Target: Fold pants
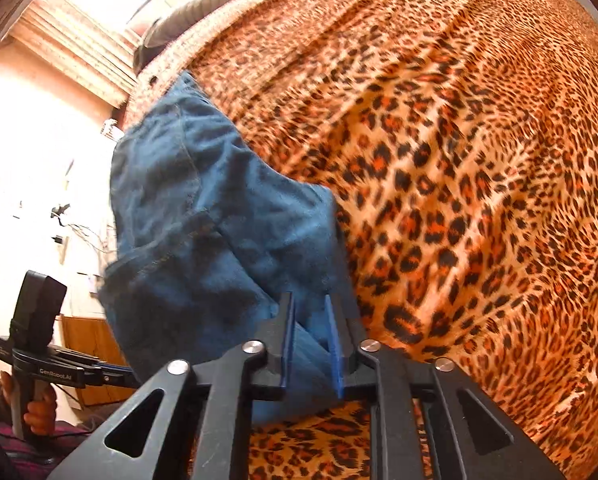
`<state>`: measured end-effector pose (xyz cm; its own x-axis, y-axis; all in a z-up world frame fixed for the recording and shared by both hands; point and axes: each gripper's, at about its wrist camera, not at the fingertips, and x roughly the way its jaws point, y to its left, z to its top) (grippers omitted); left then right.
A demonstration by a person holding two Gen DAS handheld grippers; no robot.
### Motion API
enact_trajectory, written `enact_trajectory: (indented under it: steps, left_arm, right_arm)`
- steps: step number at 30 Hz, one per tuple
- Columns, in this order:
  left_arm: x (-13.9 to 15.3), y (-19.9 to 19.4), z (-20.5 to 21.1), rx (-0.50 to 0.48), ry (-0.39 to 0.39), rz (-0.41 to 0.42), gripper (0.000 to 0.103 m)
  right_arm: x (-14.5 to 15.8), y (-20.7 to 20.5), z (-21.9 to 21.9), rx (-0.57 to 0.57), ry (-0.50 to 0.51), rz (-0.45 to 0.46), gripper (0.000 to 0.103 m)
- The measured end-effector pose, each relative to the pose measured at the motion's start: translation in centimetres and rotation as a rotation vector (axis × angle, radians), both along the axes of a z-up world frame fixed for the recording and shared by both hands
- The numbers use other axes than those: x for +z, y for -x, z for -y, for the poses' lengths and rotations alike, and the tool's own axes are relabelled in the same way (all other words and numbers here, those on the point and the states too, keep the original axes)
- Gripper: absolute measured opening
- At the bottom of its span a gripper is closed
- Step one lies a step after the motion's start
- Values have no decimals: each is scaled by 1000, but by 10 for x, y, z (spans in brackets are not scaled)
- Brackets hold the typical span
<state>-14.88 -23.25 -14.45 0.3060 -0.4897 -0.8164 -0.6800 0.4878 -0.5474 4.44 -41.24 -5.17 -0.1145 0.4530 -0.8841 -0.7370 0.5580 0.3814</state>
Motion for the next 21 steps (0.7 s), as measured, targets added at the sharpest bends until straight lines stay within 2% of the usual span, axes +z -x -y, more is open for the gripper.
enact_trajectory:
  steps: [1, 2, 3, 4, 6, 8, 10, 11, 12, 14, 16, 18, 20, 21]
  left_arm:
    - [7, -1, -7, 12, -36, 21, 22]
    - [12, -3, -10, 27, -75, 24, 38]
    - [13, -3, -15, 54, -107, 16, 56]
    - [13, -4, -20, 87, -120, 17, 59]
    - [6, -13, -24, 121, -102, 23, 59]
    - [-4, -19, -32, 93, -140, -20, 59]
    - [-11, -28, -24, 28, -183, -100, 59]
    - [-14, -30, -17, -8, -164, -98, 59]
    - [-15, -31, -11, -37, -153, -86, 59]
    - [-11, -27, -2, -73, -188, -65, 59]
    - [-3, -27, 3, -95, -241, -30, 59]
    - [3, -34, 11, -108, -306, -10, 59]
    - [2, -53, 7, -117, -367, 0, 60]
    - [-1, -58, 6, -119, -385, -15, 60]
  right_arm:
    - [4, 3, -8, 18, -28, -6, 51]
    - [6, 8, -18, 39, -45, 4, 64]
    - [5, 14, -29, 65, -53, 13, 65]
    - [2, 19, -40, 96, -50, 17, 65]
    - [-8, 31, -58, 144, -16, 62, 64]
    - [-20, 40, -75, 193, 16, 88, 64]
    - [-30, 52, -89, 269, 43, 51, 43]
    - [-33, 60, -93, 315, 42, 26, 33]
    - [-32, 67, -95, 363, 37, 29, 35]
    - [-30, 70, -95, 404, 46, 64, 35]
    - [-31, 61, -95, 378, 50, 36, 37]
    - [-30, 53, -93, 348, 53, 36, 47]
    - [-34, 54, -96, 354, 52, 58, 47]
    - [-35, 58, -100, 371, 63, 92, 44]
